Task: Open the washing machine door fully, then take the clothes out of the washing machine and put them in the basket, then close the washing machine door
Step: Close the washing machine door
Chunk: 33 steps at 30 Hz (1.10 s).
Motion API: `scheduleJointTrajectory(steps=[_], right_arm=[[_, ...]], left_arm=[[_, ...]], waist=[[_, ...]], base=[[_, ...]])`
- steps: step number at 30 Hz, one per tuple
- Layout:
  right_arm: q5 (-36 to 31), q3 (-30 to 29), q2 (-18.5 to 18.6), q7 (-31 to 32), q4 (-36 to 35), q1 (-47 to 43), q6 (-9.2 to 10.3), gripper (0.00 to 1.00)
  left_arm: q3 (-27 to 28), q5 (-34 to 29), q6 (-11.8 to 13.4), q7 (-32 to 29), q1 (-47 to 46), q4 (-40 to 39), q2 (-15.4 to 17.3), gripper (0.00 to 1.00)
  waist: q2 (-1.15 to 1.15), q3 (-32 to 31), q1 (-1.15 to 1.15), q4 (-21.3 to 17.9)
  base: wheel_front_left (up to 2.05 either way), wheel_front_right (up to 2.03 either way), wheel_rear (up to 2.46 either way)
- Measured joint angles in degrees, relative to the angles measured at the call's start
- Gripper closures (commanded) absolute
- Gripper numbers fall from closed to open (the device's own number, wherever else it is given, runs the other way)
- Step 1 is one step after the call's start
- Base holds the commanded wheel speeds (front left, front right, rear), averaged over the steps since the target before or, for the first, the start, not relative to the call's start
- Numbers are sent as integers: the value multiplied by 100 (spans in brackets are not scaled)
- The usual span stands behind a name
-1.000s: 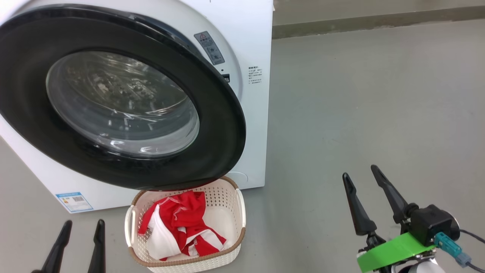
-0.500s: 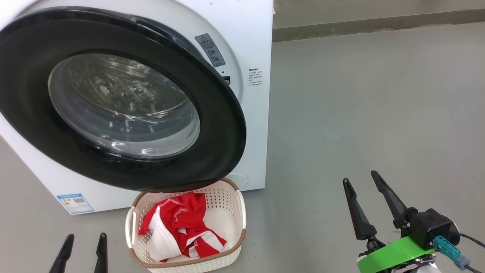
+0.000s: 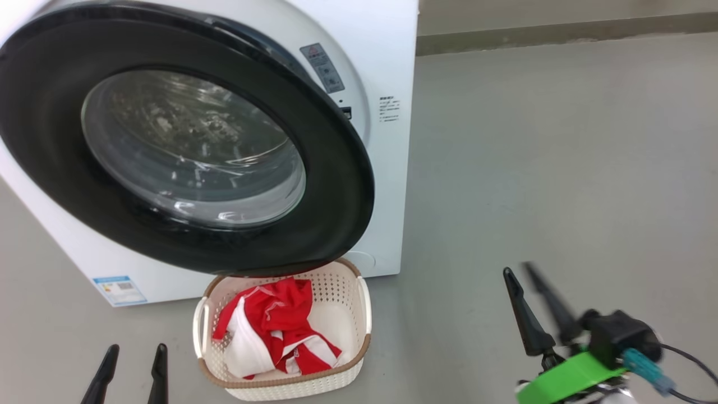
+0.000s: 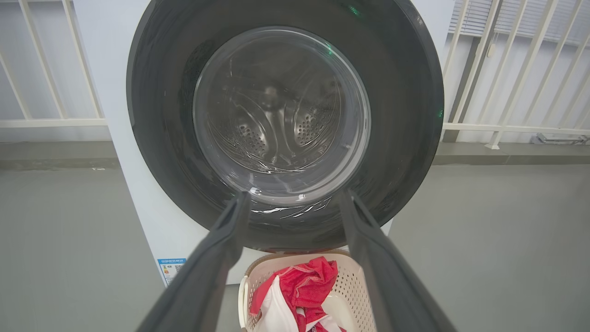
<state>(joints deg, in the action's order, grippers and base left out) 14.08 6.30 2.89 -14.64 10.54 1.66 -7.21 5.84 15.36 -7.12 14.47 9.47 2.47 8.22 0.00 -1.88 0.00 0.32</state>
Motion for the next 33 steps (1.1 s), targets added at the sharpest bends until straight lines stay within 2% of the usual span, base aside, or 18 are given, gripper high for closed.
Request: scheduleJointTrajectory(steps=[8, 23, 33], right_arm=[[71, 676, 125, 1, 442, 766, 0, 100], [591, 1845, 441, 1, 1567, 2733, 0, 100], [734, 2017, 492, 0, 2190, 3790, 0, 100]], left_arm=[[-85, -16, -3, 0, -41, -58, 5, 0], [-632, -143, -4, 0, -899, -137, -1, 0], [-824, -107, -4, 0, -1155, -81, -14, 0]], waist=[[0, 130, 0, 194], [0, 659, 0, 889], [0, 1205, 0, 1351]], base=[[0, 0, 0], [0, 0, 0], [0, 0, 0]])
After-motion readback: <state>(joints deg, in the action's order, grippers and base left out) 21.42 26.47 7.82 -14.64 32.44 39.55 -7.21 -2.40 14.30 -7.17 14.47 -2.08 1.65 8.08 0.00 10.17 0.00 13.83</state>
